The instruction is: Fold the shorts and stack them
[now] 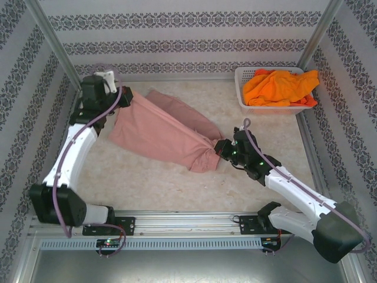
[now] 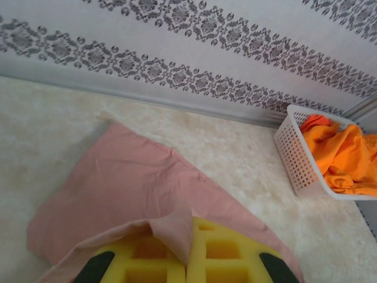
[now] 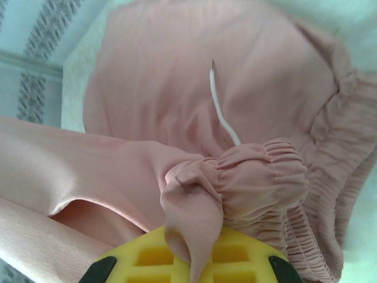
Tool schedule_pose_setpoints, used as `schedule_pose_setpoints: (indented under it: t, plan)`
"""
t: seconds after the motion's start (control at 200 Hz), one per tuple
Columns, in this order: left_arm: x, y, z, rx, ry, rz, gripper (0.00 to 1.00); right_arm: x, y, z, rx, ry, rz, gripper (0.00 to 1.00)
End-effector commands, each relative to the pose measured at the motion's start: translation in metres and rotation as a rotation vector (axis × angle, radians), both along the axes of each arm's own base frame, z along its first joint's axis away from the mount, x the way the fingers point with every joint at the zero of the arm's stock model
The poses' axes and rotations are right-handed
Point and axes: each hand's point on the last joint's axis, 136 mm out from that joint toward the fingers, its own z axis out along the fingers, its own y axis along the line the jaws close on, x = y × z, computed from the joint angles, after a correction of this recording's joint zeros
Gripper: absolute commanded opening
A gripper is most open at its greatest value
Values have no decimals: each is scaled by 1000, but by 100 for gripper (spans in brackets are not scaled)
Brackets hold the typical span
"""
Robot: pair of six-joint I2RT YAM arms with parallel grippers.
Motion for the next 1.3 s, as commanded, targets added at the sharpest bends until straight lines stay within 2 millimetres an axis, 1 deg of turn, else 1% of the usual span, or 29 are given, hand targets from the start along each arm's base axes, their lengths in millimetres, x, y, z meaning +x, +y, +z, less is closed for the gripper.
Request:
schedule_pose_setpoints:
  t: [0.0,0.03,0.125,0.185,0.27,0.35,0.435,0.48,0.5,0.53,0.54,0.59,0.609,0.689,0.709,0.729,0.734,0.799,0.884,0.949,0.999,1.004,1.019,1.039,1.074,1.144,1.219,1.279,1.294]
  plan:
    - [47,26,57,91,-213,120,0,6,-43,-21,-72,94,-173,5]
    - [56,23,59,90,-218,112,0,9,-48,-21,-68,97,-194,5]
    - [87,11,53,89,-196,87,0,18,-57,-22,-56,98,-244,7]
    - [105,4,48,79,-184,74,0,24,-58,-22,-58,107,-248,11]
    - [125,-6,37,57,-147,50,0,32,-55,-21,-55,124,-228,12]
    - [134,-14,36,42,-130,17,0,42,-51,-12,-43,109,-201,6]
    - [132,-9,52,71,-169,35,0,58,-48,9,-53,57,-164,3]
    - [129,-3,66,99,-204,58,0,71,-49,26,-80,10,-138,0]
    - [127,-1,74,114,-221,67,0,75,-49,31,-88,-3,-132,0]
    - [124,4,84,137,-240,81,0,88,-51,45,-108,-42,-118,0]
    - [122,6,88,144,-246,88,0,89,-51,46,-112,-44,-114,0]
    - [117,13,106,174,-270,104,0,114,-47,76,-124,-125,-74,0]
    - [114,16,114,183,-279,110,0,120,-46,79,-130,-134,-62,0]
    - [108,36,140,194,-300,158,0,156,-36,122,-133,-231,-8,0]
    - [107,41,145,193,-303,168,0,168,-32,137,-130,-267,12,0]
    - [105,46,151,193,-309,179,0,176,-30,145,-127,-288,24,0]
    - [105,48,154,193,-311,183,0,180,-28,152,-124,-306,32,0]
    - [99,66,173,197,-327,225,0,208,-16,194,-102,-409,73,0]
    - [83,94,207,196,-377,294,0,230,4,251,-43,-542,150,0]
    - [65,110,241,178,-446,327,0,238,19,295,18,-639,211,0]
    - [47,116,270,163,-519,337,0,238,26,327,61,-713,252,0]
    - [45,116,273,162,-526,338,0,238,26,327,61,-713,252,0]
    - [40,116,281,159,-548,337,0,237,27,339,73,-741,261,0]
    - [31,117,293,160,-581,340,0,237,28,347,83,-759,268,0]
    - [15,114,312,167,-636,337,0,235,28,368,101,-814,282,0]
    - [-17,101,343,184,-737,295,0,229,24,396,122,-898,311,0]
    - [-48,86,359,194,-805,236,0,223,17,410,127,-947,347,0]
    - [-68,74,355,198,-841,186,0,218,14,410,119,-961,387,0]
    - [-71,71,351,197,-847,175,0,218,14,408,117,-957,398,0]
